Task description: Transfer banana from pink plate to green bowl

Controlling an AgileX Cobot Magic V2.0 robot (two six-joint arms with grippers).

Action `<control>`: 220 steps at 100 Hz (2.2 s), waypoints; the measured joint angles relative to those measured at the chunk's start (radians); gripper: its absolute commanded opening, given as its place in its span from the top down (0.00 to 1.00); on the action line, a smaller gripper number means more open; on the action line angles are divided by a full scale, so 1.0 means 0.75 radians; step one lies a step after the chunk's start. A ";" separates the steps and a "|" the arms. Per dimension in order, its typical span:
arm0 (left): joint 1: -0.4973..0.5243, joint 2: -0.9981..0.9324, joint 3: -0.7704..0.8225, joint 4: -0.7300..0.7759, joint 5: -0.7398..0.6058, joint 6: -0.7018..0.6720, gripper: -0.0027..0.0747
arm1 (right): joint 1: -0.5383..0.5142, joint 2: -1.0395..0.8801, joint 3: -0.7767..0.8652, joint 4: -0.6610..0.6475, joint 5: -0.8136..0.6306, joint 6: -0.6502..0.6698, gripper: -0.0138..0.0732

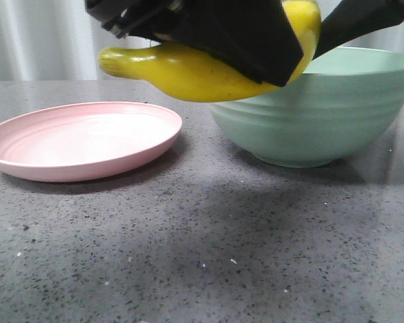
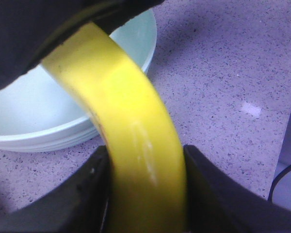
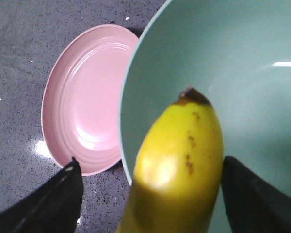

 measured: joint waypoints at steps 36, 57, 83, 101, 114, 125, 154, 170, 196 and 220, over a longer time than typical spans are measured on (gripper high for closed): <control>0.000 0.000 0.000 0.000 0.015 -0.002 0.54 | 0.000 0.002 -0.001 -0.009 -0.008 0.014 0.84; 0.000 -0.003 -0.006 0.011 0.022 0.000 0.54 | 0.000 0.002 -0.003 0.013 -0.008 0.001 0.87; 0.047 -0.086 -0.079 0.041 0.095 0.000 0.53 | -0.003 0.002 -0.109 0.017 -0.002 0.001 0.87; 0.072 -0.161 -0.093 0.059 0.092 0.000 0.53 | -0.074 0.002 -0.201 -0.069 -0.032 -0.002 0.87; 0.072 -0.192 -0.093 0.059 0.089 0.000 0.53 | -0.145 0.010 -0.212 -0.195 -0.145 0.000 0.87; 0.072 -0.195 -0.093 0.059 0.089 0.000 0.53 | -0.178 0.046 -0.212 -0.282 -0.209 0.000 0.86; 0.072 -0.195 -0.093 0.059 0.089 0.000 0.53 | -0.184 0.215 -0.212 -0.382 -0.294 0.002 0.68; 0.072 -0.195 -0.093 0.059 0.089 0.000 0.53 | -0.184 0.246 -0.212 -0.413 -0.294 0.000 0.45; 0.072 -0.195 -0.093 0.059 0.089 0.000 0.53 | -0.184 0.247 -0.212 -0.443 -0.303 0.000 0.40; 0.072 -0.195 -0.093 0.059 0.089 0.000 0.54 | -0.184 0.225 -0.212 -0.521 -0.294 0.000 0.42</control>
